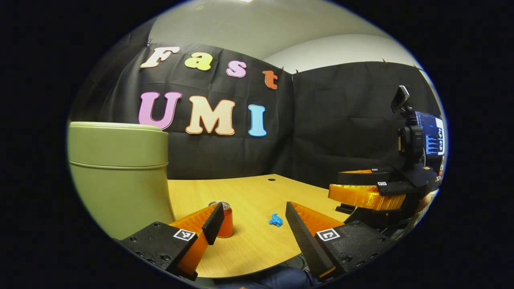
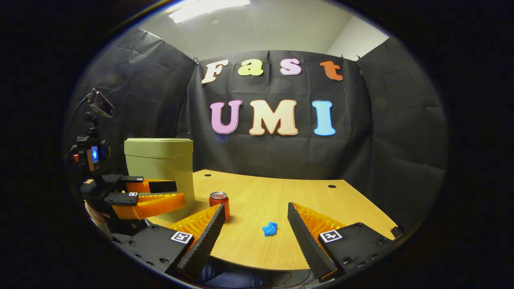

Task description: Press the lid of the desktop garbage bin to open it, pick up the crumpled paper on the desktop and throw it into the bin, then pick up the pop can on the desktop and drop it into the bin, and finally close the garbage bin lid.

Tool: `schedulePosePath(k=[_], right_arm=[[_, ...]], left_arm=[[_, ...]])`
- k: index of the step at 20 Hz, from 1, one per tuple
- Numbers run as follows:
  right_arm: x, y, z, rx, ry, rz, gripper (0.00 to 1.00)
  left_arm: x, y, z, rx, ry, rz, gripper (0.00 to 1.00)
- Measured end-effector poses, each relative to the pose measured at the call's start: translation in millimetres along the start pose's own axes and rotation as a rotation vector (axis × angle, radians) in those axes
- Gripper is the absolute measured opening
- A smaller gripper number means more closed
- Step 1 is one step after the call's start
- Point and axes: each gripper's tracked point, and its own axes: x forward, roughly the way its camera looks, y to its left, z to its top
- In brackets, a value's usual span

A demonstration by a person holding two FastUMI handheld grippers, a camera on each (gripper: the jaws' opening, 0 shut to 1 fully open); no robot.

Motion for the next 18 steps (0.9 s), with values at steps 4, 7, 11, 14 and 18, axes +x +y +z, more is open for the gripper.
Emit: schedulePosePath(k=[4,7,11,14,18], right_arm=[[2.0,0.2,-5.0,-0.001,0.017,0.006,0.99],[1.6,0.0,-2.3,0.019,0.01,0.011,0.96],[-1.6,-5.7,-0.8,0.025,0.004,0.001,0.98],[-0.9,-6.5,0.6,0.025,0.003,0.001,0.98],[-1.2,-6.8,-1.4,0.028,0.009,0.003,0.99]], left_arm=[[1.1,2.3,-1.3,-0.003,0.004,0.005,0.93],[1.6,1.0,-2.6,-0.004,0.01,0.0,0.93],[1.5,-0.3,-3.2,-0.012,0.015,-0.002,0.94],[0.7,-0.1,-2.7,-0.007,0.011,0.0,0.93],[1.2,-0.1,-1.4,-0.005,0.007,0.0,0.93]])
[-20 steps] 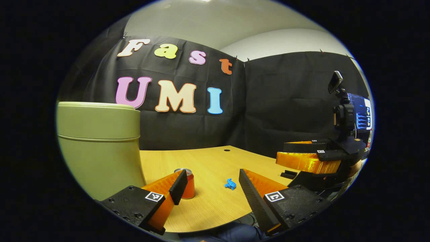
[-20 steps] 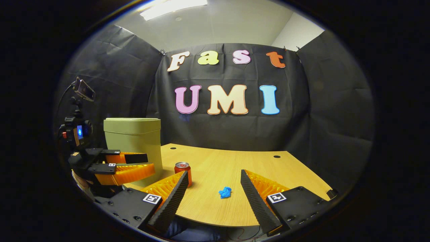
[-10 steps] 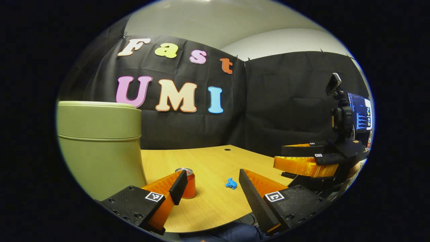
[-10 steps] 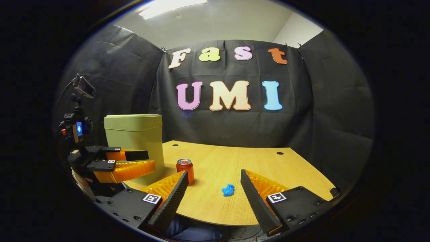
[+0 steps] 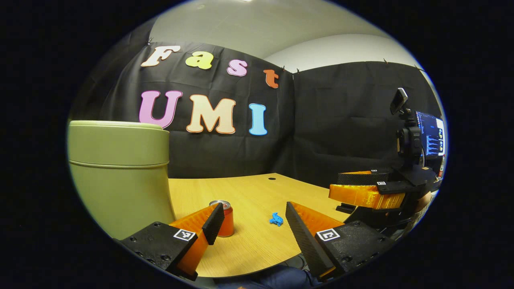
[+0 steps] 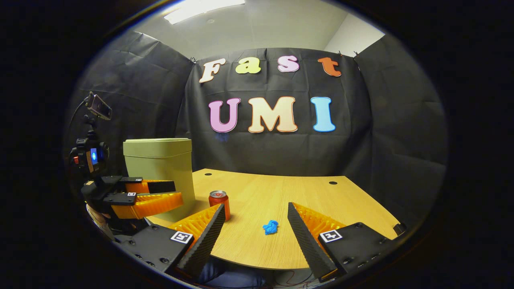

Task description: Press the lid of the desktop garbage bin to open it, pick up the crumpled paper on the desktop and throw it into the bin, then pick up the pop can on the desktop and drop it into the bin, and finally close the garbage bin lid.

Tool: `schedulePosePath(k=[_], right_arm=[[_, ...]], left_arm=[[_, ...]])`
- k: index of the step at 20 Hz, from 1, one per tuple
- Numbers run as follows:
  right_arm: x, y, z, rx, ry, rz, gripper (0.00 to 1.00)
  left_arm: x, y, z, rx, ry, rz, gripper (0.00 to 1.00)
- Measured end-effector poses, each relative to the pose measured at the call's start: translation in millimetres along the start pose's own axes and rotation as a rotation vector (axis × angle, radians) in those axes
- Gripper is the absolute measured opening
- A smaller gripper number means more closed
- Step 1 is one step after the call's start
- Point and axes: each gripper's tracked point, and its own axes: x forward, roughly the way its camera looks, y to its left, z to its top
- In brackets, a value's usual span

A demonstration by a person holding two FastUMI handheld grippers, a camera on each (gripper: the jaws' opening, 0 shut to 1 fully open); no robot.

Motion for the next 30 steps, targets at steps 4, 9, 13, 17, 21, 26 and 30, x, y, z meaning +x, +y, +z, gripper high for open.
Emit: schedulePosePath(k=[4,9,13,17,21,26,30], right_arm=[[-2.3,-1.3,3.3,-0.004,-0.009,-0.002,0.98],[-7.3,-0.7,9.8,-0.001,-0.027,0.0,0.98],[-12.3,-2.1,11.8,-0.013,-0.038,-0.006,0.98],[-14.8,2.3,13.5,-0.015,-0.04,0.006,0.99],[-14.8,0.7,13.1,-0.018,-0.041,0.002,0.98],[-13.5,5.6,9.0,-0.033,-0.021,0.014,0.99],[-15.1,6.8,12.3,-0.026,-0.028,0.027,0.99]], left_arm=[[-0.9,-2.1,2.4,0.0,-0.007,-0.008,0.92],[-3.1,-13.9,-0.1,-0.013,0.012,-0.047,0.58],[-1.5,-19.6,-5.4,-0.014,0.034,-0.068,0.26],[-1.7,-16.1,-12.6,-0.05,0.073,-0.055,0.01],[-5.8,-14.5,4.8,-0.03,0.062,-0.055,0.0],[-9.1,-9.7,66.3,0.03,-0.008,-0.06,0.0],[-20.5,28.7,112.4,-0.041,-0.038,-0.001,0.0]])
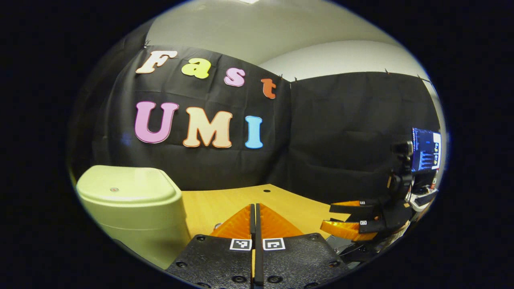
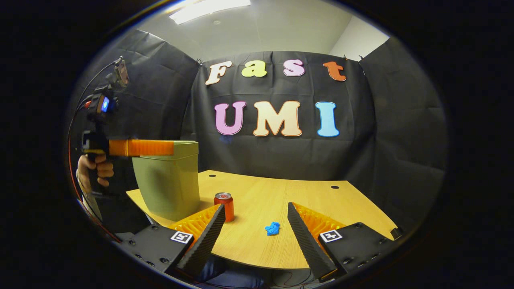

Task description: Press the lid of the desktop garbage bin to open it, pick up the crumpled paper on the desktop and throw it into the bin, then pick up the pop can on the desktop and drop it into the bin, and finally close the garbage bin lid.

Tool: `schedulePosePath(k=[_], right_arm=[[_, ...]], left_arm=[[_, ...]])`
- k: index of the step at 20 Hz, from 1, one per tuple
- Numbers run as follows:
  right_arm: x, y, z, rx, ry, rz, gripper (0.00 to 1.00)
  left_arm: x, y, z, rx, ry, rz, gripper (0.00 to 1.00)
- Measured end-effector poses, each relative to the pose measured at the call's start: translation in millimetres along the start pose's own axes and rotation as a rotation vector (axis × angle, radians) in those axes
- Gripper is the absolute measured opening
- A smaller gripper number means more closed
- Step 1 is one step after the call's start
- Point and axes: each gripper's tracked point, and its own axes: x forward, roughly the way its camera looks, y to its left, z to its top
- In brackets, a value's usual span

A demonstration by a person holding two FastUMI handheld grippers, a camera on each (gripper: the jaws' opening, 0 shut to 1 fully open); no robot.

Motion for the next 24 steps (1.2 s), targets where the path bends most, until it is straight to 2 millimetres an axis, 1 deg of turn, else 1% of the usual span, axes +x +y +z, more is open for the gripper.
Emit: schedulePosePath(k=[1,2,5,7,9,13,17,19,21,24], right_arm=[[-1.2,-2.4,1.3,0.004,-0.007,-0.004,0.98],[-1.6,-3.4,2.5,0.008,-0.01,-0.006,0.98],[-1.6,-4.0,1.5,0.01,-0.006,-0.007,0.98],[-1.5,-4.3,1.5,0.01,-0.008,-0.007,0.98],[-0.3,-3.7,-0.1,0.013,-0.001,-0.005,0.98],[-0.9,-3.3,1.1,0.009,-0.002,-0.001,0.98],[-3.5,-4.5,3.9,0.017,-0.013,-0.001,0.98],[-4.1,-4.7,4.5,0.028,-0.018,0.001,0.98],[-4.2,-6.9,4.9,0.033,-0.018,-0.001,0.99],[-6.0,-8.2,4.9,0.031,-0.018,-0.004,0.99]], left_arm=[[-3.5,11.9,11.1,-0.006,-0.011,0.023,0.0],[-5.7,20.7,17.8,-0.009,-0.018,0.042,0.0],[-14.7,60.4,39.6,0.013,-0.048,0.137,0.0],[-19.0,82.1,42.3,0.042,-0.044,0.194,0.0],[-21.3,93.5,36.4,0.059,-0.02,0.228,0.0],[-22.1,103.0,22.6,0.051,0.027,0.238,0.0],[-23.2,117.4,14.3,0.032,0.054,0.266,0.0],[-23.4,119.4,11.1,0.014,0.059,0.268,0.0],[-22.1,119.4,13.3,-0.003,0.048,0.268,0.0],[-22.8,118.4,8.6,0.005,0.056,0.267,0.0]])
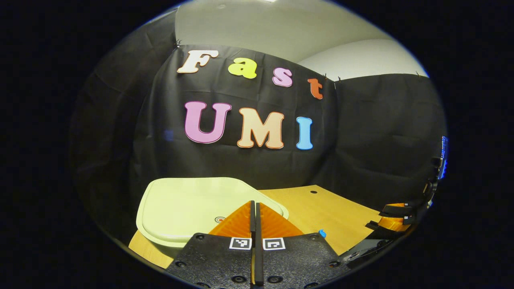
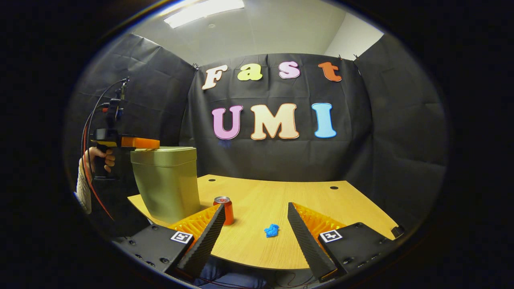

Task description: Press the lid of the desktop garbage bin to open it, pick up the crumpled paper on the desktop and throw it into the bin, then pick up the pop can on the desktop and drop it into the bin, and finally close the garbage bin lid.

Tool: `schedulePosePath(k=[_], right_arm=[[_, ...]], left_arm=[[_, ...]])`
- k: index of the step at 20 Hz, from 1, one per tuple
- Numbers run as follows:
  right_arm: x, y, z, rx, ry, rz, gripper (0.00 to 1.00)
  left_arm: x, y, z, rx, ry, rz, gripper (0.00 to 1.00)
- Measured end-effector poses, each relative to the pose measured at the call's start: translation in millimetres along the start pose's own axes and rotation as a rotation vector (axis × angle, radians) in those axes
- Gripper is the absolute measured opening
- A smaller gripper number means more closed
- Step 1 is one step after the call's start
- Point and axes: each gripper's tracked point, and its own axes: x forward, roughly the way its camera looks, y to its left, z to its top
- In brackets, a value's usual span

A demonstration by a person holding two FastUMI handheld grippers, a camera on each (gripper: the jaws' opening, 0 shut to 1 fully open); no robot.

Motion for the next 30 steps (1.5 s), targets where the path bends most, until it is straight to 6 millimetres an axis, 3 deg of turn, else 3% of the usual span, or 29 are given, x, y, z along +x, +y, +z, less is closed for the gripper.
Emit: schedulePosePath(k=[10,17,21,25,27,30], right_arm=[[-3.1,1.4,2.8,-0.002,-0.006,0.006,0.99],[-8.8,-6.3,8.7,-0.013,-0.024,-0.016,0.99],[-8.5,-8.5,7.7,-0.012,-0.02,-0.025,0.98],[-6.2,-6.3,4.6,-0.017,-0.011,-0.021,0.98],[-2.8,-4.5,3.5,-0.023,-0.004,-0.016,1.0],[-2.8,-4.9,1.8,-0.026,0.0,-0.017,0.99]], left_arm=[[-0.8,-2.9,-1.8,0.018,0.017,-0.038,0.0],[-0.8,-0.2,8.7,0.083,0.033,-0.013,0.0],[3.4,-1.5,46.4,0.104,-0.039,0.012,0.0],[-2.1,-34.6,66.2,0.129,-0.089,-0.044,0.0],[-4.4,-60.2,63.8,0.135,-0.092,-0.106,0.0],[-10.3,-98.3,44.5,0.11,-0.083,-0.211,0.0]])
